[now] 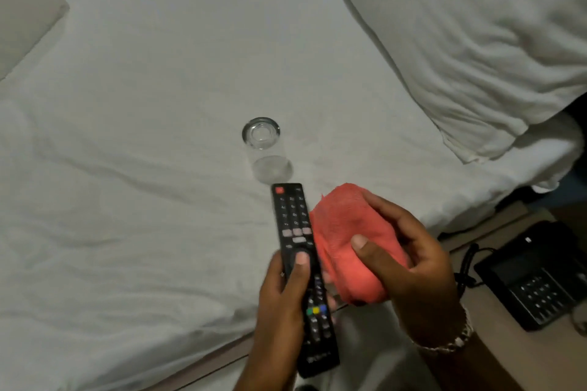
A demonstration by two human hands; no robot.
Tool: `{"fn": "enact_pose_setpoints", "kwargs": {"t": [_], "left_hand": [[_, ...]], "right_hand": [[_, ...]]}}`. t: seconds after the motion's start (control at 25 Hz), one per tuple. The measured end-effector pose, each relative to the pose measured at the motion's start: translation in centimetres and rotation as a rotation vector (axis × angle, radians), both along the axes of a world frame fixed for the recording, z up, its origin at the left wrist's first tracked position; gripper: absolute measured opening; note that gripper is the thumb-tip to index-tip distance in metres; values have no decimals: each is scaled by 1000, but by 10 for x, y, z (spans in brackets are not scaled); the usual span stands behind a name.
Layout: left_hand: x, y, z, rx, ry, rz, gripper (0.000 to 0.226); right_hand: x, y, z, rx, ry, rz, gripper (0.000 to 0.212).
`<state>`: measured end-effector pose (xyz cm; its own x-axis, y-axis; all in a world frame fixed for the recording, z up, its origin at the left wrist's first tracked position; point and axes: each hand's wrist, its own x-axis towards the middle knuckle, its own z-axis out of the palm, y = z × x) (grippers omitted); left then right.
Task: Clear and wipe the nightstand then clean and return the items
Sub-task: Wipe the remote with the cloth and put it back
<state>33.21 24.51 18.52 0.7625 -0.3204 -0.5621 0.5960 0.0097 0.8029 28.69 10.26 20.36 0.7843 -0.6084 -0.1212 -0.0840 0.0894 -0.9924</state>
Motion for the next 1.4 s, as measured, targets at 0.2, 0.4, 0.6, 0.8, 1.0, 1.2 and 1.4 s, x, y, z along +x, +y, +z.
{"fn": "enact_pose_setpoints", "kwargs": {"t": [0.2, 0.4, 0.6, 0.8, 1.0, 1.2, 1.4], "left_hand": [[-56, -71, -3, -155, 125, -287, 42], [-128, -146, -15, -198, 305, -438, 40], [-223, -188, -35, -171, 418, -714, 37], [-322, -222, -48, -185, 528, -893, 50], [-381, -271, -74, -51, 472, -1032, 48], [-450, -288, -132, 31, 467, -1152, 46], [-534, -290, -178, 195, 326, -1164, 38]], "right_hand": [[-58, -34, 3, -263, 144, -235, 50], [-150, -63, -8, -636, 483, -315, 47], [-264, -70, -17, -551, 630, -558, 45], [-353, -147, -17, -552, 757, -727, 47], [-431, -101, -46, -427, 853, -664, 50], [-502, -69, -99, -387, 910, -684, 48], [-568, -58, -159, -237, 973, -837, 51]]}}
